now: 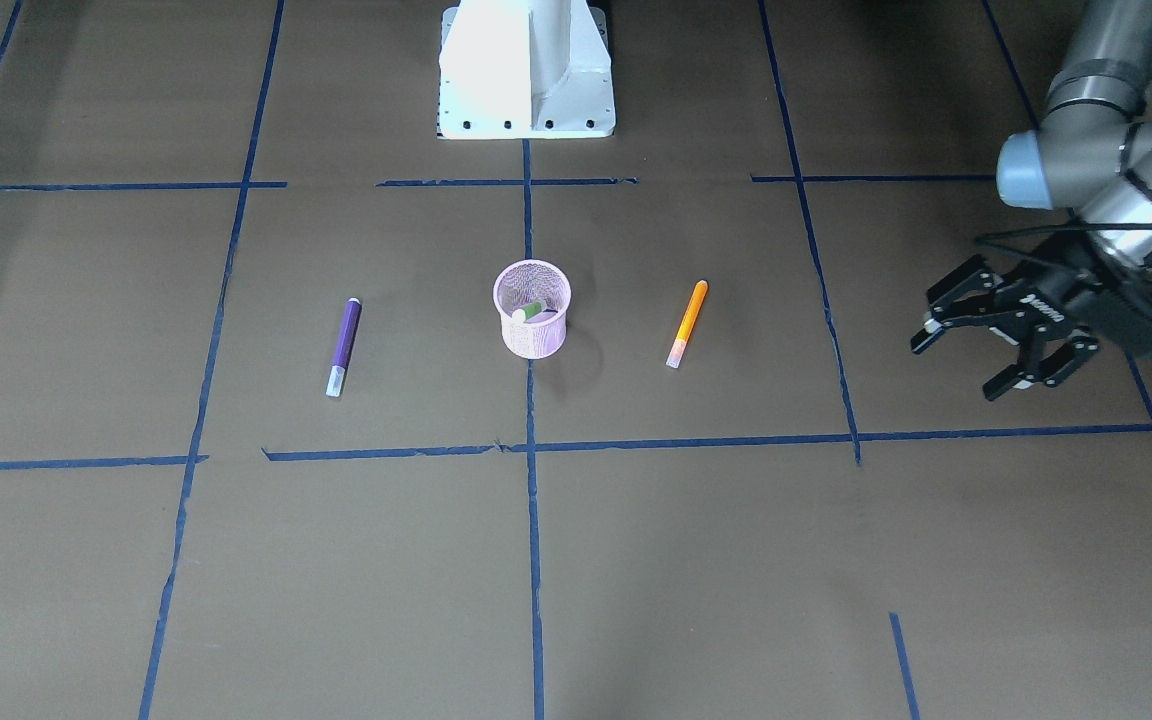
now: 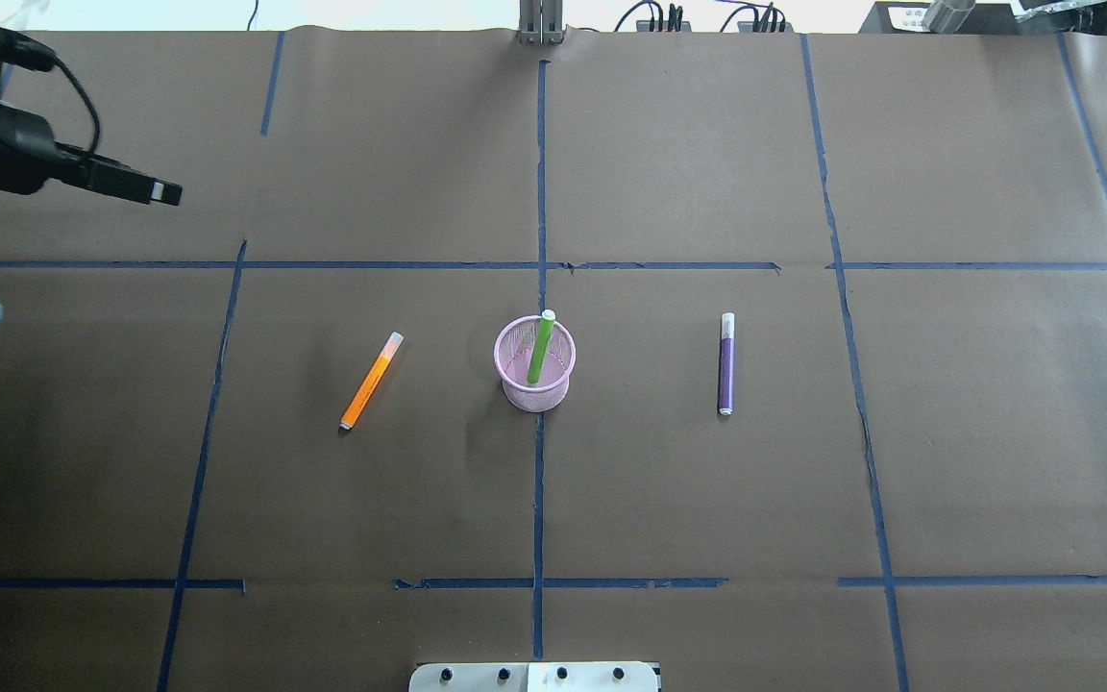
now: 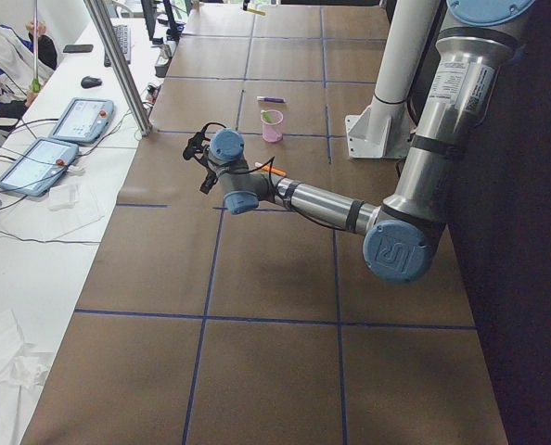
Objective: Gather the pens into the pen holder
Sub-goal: 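Lift the yellow highlighter with the right gripper, then carry the yellow highlighter over the pen holder and drop it in, then lower left gripper onto orange marker while right gripper moves toward purple marker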
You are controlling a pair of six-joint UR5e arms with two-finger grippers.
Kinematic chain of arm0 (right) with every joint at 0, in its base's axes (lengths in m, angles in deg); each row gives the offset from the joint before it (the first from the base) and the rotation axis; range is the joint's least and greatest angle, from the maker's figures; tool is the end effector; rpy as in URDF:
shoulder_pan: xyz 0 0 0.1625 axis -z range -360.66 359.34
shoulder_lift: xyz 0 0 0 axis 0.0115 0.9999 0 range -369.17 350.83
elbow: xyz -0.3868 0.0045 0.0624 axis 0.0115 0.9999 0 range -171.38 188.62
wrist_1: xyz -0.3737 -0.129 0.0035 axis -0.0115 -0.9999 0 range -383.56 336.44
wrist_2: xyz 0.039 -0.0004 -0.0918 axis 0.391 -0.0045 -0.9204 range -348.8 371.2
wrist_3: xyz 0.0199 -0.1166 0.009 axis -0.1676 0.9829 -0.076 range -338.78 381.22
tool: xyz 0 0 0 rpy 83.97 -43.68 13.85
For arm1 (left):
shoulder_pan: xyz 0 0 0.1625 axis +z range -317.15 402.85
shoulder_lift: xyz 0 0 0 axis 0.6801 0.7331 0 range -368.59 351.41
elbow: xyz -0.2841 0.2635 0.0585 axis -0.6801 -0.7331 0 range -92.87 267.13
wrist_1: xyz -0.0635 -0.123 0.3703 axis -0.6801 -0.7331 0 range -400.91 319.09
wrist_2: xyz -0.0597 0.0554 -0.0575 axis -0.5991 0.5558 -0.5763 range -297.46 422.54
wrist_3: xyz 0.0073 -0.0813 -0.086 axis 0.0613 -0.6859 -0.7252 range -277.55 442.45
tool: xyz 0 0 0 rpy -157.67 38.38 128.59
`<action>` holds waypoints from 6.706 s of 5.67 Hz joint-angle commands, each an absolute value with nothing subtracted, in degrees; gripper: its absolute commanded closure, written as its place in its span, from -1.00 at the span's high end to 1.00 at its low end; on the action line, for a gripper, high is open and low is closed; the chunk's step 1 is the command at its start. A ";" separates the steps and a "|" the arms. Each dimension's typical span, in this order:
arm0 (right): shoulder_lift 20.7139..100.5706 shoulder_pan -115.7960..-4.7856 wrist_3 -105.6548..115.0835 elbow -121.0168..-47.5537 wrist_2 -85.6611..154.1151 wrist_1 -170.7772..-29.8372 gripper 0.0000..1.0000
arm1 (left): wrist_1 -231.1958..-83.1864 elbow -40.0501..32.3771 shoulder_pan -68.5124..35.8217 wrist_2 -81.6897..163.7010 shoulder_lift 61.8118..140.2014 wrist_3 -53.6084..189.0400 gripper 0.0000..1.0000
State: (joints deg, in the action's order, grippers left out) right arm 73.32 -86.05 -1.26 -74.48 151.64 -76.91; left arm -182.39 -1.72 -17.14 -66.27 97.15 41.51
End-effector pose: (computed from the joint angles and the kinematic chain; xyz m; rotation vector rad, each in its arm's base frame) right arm -0.0025 -0.5502 0.5467 0.3904 -0.9631 -0.0028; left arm 0.2446 -0.5416 0.3923 0.5507 1.1248 0.2249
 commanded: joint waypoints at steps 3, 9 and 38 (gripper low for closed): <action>70.56 -71.13 -27.33 -95.58 140.12 -76.73 -1.00 | -167.05 -2.95 -6.05 -53.44 102.68 41.31 0.95; 52.55 -28.59 -40.40 -99.14 91.45 -77.79 -1.00 | -166.34 -2.78 -2.33 -52.77 103.82 41.40 0.95; 53.94 -43.46 -40.22 -103.79 122.39 -118.83 1.00 | -150.16 -5.83 9.72 -44.69 110.86 40.96 -1.00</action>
